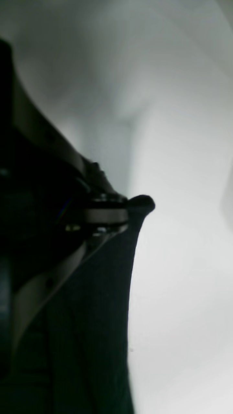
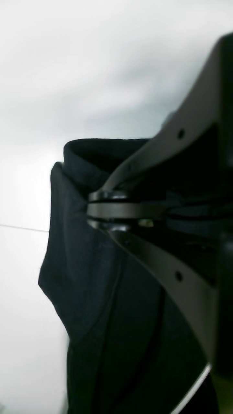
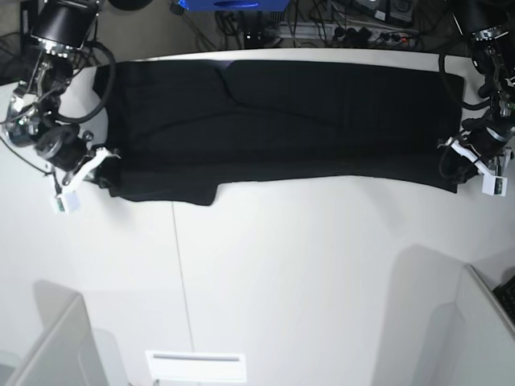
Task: Fold the T-shirt properly
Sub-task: 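Lift the hem and fold it over toward the collar edge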
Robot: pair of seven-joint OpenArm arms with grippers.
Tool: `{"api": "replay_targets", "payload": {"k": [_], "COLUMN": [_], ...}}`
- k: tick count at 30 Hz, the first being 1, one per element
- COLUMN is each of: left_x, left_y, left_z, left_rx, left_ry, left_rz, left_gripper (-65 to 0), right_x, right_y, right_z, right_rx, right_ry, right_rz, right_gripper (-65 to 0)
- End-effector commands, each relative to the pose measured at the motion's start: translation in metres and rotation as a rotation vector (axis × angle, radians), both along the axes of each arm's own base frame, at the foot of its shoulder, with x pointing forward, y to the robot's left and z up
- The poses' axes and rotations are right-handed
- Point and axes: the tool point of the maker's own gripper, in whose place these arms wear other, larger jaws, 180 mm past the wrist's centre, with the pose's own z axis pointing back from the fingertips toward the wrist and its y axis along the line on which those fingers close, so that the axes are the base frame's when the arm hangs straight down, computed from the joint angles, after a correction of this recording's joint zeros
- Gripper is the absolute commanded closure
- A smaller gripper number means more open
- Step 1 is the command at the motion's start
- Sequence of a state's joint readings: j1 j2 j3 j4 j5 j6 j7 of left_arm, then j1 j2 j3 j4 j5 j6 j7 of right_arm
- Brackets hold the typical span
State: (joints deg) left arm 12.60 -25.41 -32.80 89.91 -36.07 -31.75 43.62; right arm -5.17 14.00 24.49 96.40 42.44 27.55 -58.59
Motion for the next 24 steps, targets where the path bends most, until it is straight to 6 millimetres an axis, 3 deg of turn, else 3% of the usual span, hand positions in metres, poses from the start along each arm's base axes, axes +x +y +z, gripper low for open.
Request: {"api": "replay_targets", "payload": {"k": [1, 6, 11, 15, 24], "left_x": [0.008, 0.003, -0.002, 0.001, -0.012], "left_y": [0.002, 0.0, 0.0, -0.005, -0.004], "left_z": [0.019, 0.017, 0.013, 0.022, 0.011], "left_rx": [0.021, 0.029, 0.045, 0.061, 0.061], "left_ry": [-0.056, -0.034, 0.014, -0.006, 0.036], "left_rz": [-0.016, -0.026, -0.034, -0.053, -0.052], "left_gripper": [0.0, 0.0, 0.0, 0.0, 0.0], "right_x": [0.004, -0.01, -0.022, -0.036, -0.059], "right_y": [-0.001, 0.007, -0.001, -0.009, 0.0], "right_z": [0.014, 0.015, 0.017, 0.019, 0.004], "right_rx": [-0.01, -0.019, -0.028, -0.045, -0.018], "right_ry": [-0.049, -0.038, -0.021, 0.014, 0.076], "right_rz": [0.007, 0.028, -0.01, -0.039, -0.051], "right_gripper": [0.0, 0.0, 0.0, 0.0, 0.0]}}
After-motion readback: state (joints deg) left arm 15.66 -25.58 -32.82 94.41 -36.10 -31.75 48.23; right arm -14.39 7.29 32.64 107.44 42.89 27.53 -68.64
